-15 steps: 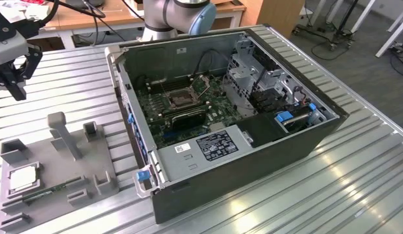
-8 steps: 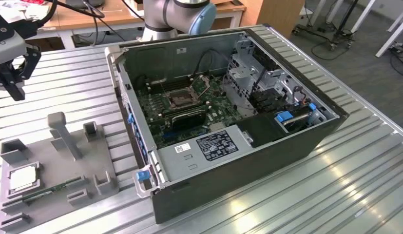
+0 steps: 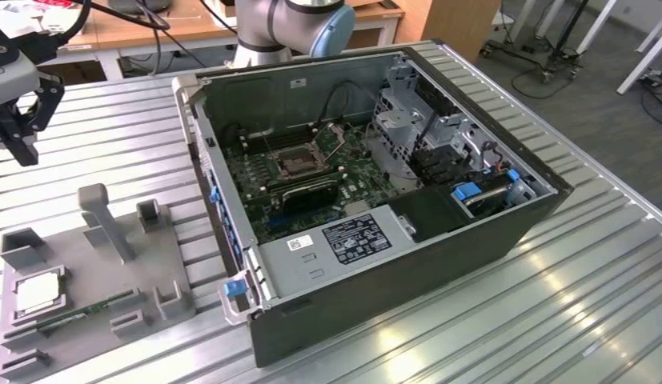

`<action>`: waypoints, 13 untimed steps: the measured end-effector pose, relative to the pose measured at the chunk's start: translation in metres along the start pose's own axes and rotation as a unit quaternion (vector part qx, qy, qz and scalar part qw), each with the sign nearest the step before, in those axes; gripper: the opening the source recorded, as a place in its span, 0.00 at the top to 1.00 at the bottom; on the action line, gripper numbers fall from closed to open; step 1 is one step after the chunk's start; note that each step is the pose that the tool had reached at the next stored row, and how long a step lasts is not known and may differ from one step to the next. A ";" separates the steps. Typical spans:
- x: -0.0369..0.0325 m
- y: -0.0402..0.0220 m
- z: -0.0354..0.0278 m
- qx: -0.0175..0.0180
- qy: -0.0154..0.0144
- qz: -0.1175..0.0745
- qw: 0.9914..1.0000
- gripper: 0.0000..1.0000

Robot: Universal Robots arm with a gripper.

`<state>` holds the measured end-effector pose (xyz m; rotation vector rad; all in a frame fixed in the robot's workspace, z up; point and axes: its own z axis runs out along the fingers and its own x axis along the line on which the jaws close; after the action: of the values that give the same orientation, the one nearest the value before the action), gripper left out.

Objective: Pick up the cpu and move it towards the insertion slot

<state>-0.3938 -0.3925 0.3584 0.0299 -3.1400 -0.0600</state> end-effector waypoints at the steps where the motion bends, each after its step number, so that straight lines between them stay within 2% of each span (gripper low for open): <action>1: 0.0005 0.0000 0.0000 0.000 0.000 0.000 1.000 0.89; 11: 0.0046 0.0001 0.0001 0.000 0.000 0.000 1.000 0.89; 13: 0.0075 0.0001 0.0002 0.000 0.000 0.000 1.000 0.89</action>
<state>-0.4013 -0.3925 0.3582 0.0300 -3.1400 -0.0600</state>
